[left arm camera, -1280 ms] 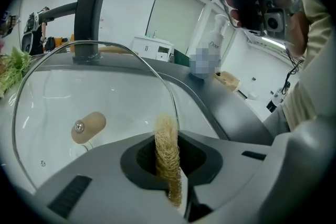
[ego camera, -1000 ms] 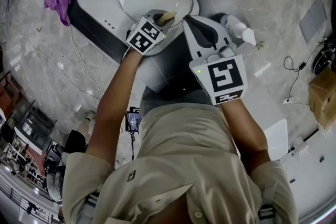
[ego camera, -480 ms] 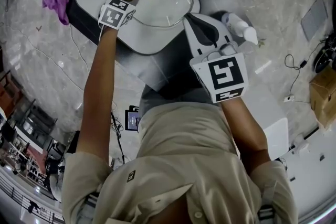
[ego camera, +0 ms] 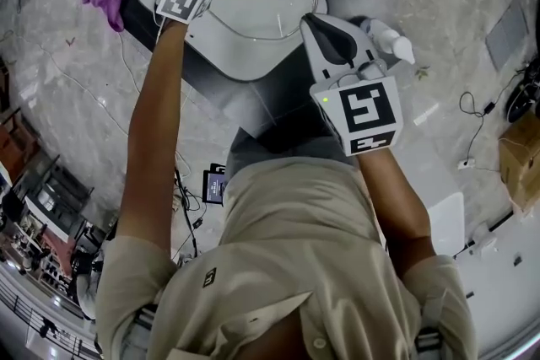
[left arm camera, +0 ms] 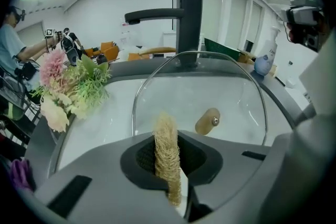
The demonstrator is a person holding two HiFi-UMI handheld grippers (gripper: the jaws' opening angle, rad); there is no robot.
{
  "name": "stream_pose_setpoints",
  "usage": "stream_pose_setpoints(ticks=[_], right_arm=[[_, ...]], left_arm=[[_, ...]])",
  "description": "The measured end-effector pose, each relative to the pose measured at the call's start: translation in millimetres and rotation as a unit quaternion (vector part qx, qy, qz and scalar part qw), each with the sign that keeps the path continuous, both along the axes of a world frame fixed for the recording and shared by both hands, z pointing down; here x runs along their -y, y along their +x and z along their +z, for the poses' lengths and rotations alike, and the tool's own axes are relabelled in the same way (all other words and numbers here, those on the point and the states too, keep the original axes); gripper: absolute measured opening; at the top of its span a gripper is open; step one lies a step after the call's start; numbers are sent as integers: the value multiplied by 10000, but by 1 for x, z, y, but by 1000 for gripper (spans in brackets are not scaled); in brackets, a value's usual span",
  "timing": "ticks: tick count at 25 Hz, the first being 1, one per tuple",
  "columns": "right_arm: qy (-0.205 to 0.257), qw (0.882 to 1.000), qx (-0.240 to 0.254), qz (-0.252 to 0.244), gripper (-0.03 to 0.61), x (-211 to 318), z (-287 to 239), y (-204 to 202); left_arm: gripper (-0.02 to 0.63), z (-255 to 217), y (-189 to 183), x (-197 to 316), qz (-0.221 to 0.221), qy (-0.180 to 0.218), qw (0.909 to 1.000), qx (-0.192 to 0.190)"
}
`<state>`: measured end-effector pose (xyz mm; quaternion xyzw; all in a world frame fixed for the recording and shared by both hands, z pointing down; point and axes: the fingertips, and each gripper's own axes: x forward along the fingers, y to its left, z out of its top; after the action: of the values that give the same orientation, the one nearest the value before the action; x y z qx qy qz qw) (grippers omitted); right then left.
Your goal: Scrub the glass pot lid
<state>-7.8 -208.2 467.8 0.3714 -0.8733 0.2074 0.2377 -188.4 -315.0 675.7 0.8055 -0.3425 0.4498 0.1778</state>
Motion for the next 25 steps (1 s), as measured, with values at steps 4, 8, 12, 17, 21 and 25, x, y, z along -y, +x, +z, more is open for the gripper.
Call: stream_pose_setpoints(ticks=[4, 8, 12, 17, 21, 25], right_arm=[[131, 9999, 54, -25, 26, 4, -20, -3], [418, 9991, 55, -52, 26, 7, -52, -15], [610, 9981, -22, -35, 26, -5, -85, -26], [902, 9958, -66, -140, 26, -9, -120, -37], [1053, 9944, -70, -42, 26, -14, -145, -30], [1243, 9922, -67, 70, 26, -24, -170, -28]], left_arm=[[48, -25, 2, 3, 136, 106, 9998, 21], [48, -88, -1, 10, 334, 515, 9981, -90], [46, -156, -7, -10, 423, 606, 9968, -300], [46, -215, -21, -29, 353, 1136, 9920, -422], [46, -261, -34, -45, 278, 1583, 9857, -501], [46, -311, -41, -65, 245, 1985, 9771, -727]])
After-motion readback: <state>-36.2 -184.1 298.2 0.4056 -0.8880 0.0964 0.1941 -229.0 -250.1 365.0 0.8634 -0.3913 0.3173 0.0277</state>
